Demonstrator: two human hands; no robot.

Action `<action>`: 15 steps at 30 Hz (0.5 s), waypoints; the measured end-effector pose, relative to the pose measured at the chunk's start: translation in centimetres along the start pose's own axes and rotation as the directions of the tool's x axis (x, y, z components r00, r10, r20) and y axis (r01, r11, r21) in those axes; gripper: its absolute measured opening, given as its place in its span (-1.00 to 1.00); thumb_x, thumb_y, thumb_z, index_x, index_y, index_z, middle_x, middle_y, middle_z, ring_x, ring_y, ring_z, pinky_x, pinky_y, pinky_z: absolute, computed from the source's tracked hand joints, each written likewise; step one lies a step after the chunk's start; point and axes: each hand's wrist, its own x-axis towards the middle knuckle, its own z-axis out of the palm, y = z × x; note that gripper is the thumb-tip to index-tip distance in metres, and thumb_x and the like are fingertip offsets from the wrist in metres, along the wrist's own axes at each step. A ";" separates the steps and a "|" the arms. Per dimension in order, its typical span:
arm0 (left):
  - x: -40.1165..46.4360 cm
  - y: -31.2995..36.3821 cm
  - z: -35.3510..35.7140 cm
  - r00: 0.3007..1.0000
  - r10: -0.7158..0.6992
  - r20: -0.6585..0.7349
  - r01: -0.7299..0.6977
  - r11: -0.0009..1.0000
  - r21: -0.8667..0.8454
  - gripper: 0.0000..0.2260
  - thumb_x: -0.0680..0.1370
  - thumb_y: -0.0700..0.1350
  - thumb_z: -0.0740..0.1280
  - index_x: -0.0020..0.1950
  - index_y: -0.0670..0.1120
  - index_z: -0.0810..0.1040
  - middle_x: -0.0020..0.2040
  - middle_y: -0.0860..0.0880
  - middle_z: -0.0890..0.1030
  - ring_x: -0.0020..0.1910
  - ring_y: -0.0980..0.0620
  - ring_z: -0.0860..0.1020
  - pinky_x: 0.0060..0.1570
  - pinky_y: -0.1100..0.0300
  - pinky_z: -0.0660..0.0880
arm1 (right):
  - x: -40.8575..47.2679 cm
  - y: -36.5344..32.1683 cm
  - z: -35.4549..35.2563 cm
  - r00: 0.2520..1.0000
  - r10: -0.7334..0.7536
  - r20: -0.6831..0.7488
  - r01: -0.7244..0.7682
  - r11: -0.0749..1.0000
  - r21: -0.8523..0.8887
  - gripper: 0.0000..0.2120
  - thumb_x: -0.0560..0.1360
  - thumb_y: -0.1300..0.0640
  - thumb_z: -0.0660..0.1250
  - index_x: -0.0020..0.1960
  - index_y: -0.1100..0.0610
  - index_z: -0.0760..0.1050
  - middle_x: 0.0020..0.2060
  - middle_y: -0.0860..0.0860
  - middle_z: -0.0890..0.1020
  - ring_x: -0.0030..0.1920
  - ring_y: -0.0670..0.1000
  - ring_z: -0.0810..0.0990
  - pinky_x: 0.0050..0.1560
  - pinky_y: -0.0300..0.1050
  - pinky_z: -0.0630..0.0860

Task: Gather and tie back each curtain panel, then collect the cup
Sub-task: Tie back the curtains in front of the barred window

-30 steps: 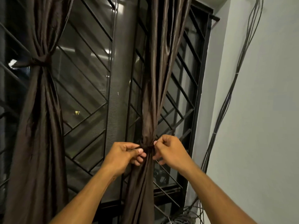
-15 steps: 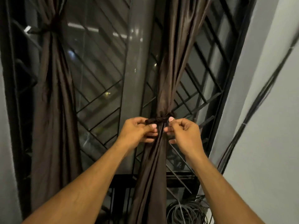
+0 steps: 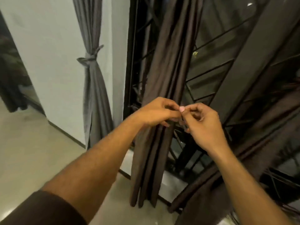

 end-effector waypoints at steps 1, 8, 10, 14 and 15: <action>-0.5 -0.9 -1.9 1.000 -0.028 0.007 0.028 1.000 0.008 -0.79 0.60 -0.10 0.43 0.16 -0.19 0.66 0.12 -0.28 0.69 0.19 -0.18 0.66 0.23 -0.15 0.57 | 0.3 -0.1 2.1 0.999 0.001 0.043 -0.001 1.000 0.013 -0.87 0.60 0.07 0.42 -0.11 0.08 0.60 -0.28 -0.01 0.74 -0.26 -0.06 0.74 -0.33 -0.21 0.58; -1.4 -10.6 -13.0 0.977 -0.151 -0.153 0.165 0.983 0.083 -0.81 0.60 -0.06 0.42 0.07 -0.17 0.70 -0.05 -0.14 0.75 0.01 -0.05 0.72 0.13 -0.15 0.65 | 3.4 2.3 17.0 0.966 0.080 0.247 -0.084 0.996 0.006 -0.89 0.63 0.04 0.38 -0.03 0.06 0.61 -0.25 0.00 0.74 -0.21 -0.01 0.74 -0.18 0.08 0.69; -0.4 -14.1 -15.4 0.965 -0.182 -0.190 0.202 0.975 0.089 -0.84 0.60 -0.07 0.42 0.05 -0.15 0.69 -0.05 -0.18 0.73 0.00 -0.11 0.71 0.05 -0.14 0.67 | 4.7 4.1 20.9 0.959 0.126 0.254 -0.126 0.992 -0.014 -0.89 0.62 0.04 0.39 0.05 0.06 0.61 -0.20 -0.03 0.73 -0.16 -0.05 0.73 -0.15 0.03 0.68; 2.4 -20.9 -18.2 0.955 -0.220 -0.201 0.246 0.962 0.116 -0.89 0.58 -0.10 0.44 0.07 -0.08 0.68 -0.03 -0.10 0.71 -0.12 -0.02 0.66 -0.09 0.03 0.66 | 7.2 8.6 27.2 0.914 0.280 0.295 -0.246 0.958 -0.146 -0.73 0.64 0.04 0.35 0.31 0.07 0.52 0.10 -0.03 0.68 0.14 -0.04 0.66 0.19 -0.01 0.62; 3.1 -22.3 -18.5 0.957 -0.227 -0.180 0.252 0.958 0.133 -0.88 0.57 -0.09 0.45 0.08 -0.05 0.67 0.00 -0.04 0.70 -0.09 0.04 0.66 -0.07 0.10 0.63 | 7.7 9.8 28.2 0.888 0.325 0.325 -0.266 0.940 -0.214 -0.67 0.65 0.01 0.32 0.38 0.07 0.47 0.22 0.01 0.65 0.25 0.01 0.62 0.28 0.01 0.57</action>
